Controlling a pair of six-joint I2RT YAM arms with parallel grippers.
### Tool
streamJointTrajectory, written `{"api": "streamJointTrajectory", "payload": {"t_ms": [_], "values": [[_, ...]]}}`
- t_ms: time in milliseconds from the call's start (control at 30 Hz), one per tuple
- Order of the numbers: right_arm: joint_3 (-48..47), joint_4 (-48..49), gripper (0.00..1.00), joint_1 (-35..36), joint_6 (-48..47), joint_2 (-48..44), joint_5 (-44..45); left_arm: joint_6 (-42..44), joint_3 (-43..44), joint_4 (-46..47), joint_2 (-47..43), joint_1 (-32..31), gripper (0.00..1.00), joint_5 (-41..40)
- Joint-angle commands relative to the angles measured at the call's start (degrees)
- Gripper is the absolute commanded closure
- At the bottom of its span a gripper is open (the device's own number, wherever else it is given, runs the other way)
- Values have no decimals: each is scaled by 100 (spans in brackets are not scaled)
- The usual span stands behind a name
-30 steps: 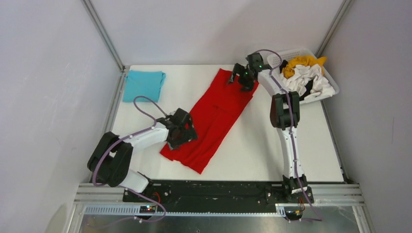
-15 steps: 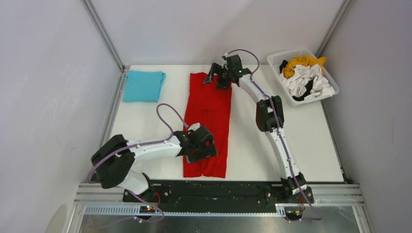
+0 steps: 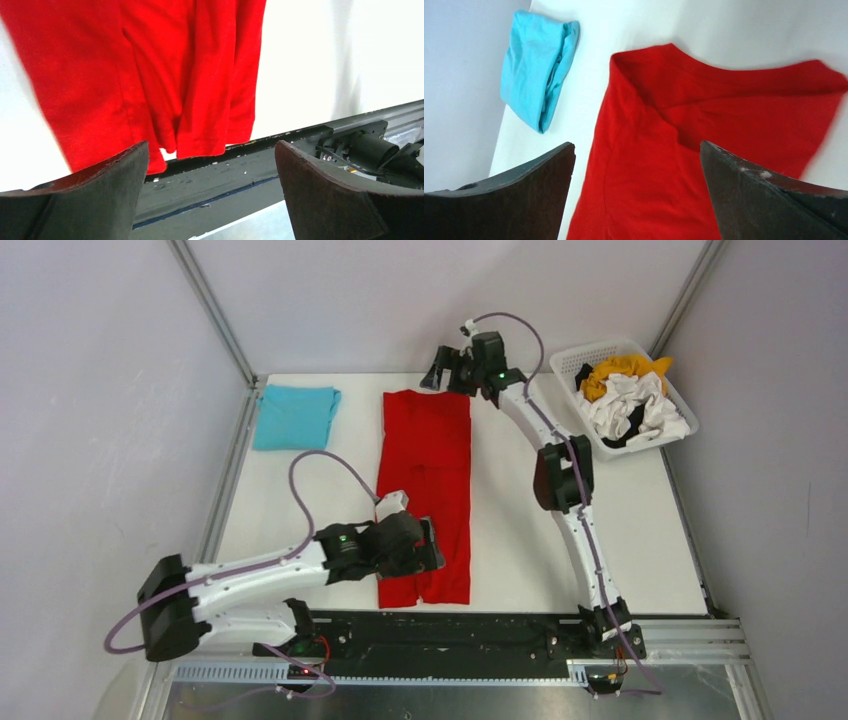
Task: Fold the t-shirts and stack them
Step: Rotate the tshirt 90 degrees, then grab the bottom of the folded rectangular tshirt with both arms
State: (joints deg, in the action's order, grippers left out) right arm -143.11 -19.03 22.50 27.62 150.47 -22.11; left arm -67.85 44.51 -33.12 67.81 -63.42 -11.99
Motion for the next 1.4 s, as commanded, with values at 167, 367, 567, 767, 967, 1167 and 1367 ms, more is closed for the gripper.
{"api": "streamJointTrajectory", "payload": {"t_ms": [167, 367, 567, 767, 967, 1167, 1367], "values": [[4271, -846, 1, 216, -740, -4445, 1169, 577, -503, -1696, -1016, 408, 0, -1076], [8959, 100, 0, 807, 429, -7176, 1623, 672, -1032, -1838, -1738, 494, 7, -894], [10217, -475, 1, 2112, 1175, -8249, 2031, 836, -1617, -1280, -1728, 484, 28, 1], [11025, 26, 11, 3018, 1852, -8416, 1705, 837, -1963, -393, -1414, 475, 36, 366], [11190, 704, 24, 3462, 2238, -7948, 1676, 643, -2123, 40, -1224, 478, 44, 205], [11199, 925, 43, 3669, 2524, -7495, 1693, 484, -2318, 151, -1169, 477, 69, 381], [11292, 876, 69, 3853, 2889, -7283, 1591, 400, -2632, 159, -1436, 476, 99, 560]]}}
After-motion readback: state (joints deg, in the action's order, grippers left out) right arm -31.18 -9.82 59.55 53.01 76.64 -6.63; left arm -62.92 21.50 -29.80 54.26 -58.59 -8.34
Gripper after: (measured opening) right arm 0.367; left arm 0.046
